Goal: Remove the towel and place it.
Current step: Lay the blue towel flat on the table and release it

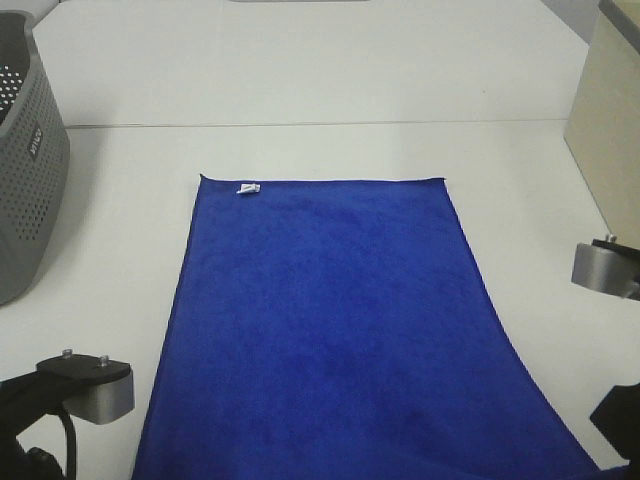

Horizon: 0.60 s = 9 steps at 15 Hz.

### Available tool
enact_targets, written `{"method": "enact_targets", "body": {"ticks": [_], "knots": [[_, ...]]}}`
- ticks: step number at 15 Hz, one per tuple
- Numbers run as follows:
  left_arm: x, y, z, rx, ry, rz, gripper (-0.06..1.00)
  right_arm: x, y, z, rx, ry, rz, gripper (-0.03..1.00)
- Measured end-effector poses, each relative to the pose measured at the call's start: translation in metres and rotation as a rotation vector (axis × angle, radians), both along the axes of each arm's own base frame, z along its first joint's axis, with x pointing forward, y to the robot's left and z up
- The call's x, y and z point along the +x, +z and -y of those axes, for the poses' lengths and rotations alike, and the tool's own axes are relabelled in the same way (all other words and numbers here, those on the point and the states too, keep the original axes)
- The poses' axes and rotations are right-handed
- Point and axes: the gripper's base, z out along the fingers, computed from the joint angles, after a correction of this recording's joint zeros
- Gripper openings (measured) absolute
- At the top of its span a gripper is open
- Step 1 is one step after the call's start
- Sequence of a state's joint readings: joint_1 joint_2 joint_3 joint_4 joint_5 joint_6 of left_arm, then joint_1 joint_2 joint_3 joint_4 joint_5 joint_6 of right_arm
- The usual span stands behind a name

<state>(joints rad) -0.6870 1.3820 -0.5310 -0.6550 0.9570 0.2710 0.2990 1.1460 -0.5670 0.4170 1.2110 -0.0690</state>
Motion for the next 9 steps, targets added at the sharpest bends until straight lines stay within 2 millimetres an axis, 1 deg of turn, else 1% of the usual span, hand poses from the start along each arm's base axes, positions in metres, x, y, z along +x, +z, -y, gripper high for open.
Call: {"method": "enact_targets", "body": {"ticks": [2,4,6,8,9], "knots": [[-0.0001,0.0001,0.0,0.0,0.0,-0.001,0.0,-0.0005,-0.0006,0.0002,-0.001,-0.001,-0.003,0.02],[-0.0003,0.0001,0.0,0.005,0.015,-0.01,0.0,-0.0005,-0.0006,0.0002,-0.001,-0.001,-0.003,0.04],[-0.0009,0.0029,0.0001,0.014,0.001,-0.03,0.0,-0.0006,-0.0003,-0.0008,0.009,-0.007,-0.007,0.1],[0.0008,0.0064,0.0018,0.01,-0.007,-0.031,0.0,-0.0007,0.0,-0.0014,0.014,-0.013,-0.009,0.19],[0.0012,0.0067,0.0019,0.011,-0.01,-0.028,0.03,-0.0007,0.0,-0.0014,0.014,-0.013,-0.009,0.25]]}}
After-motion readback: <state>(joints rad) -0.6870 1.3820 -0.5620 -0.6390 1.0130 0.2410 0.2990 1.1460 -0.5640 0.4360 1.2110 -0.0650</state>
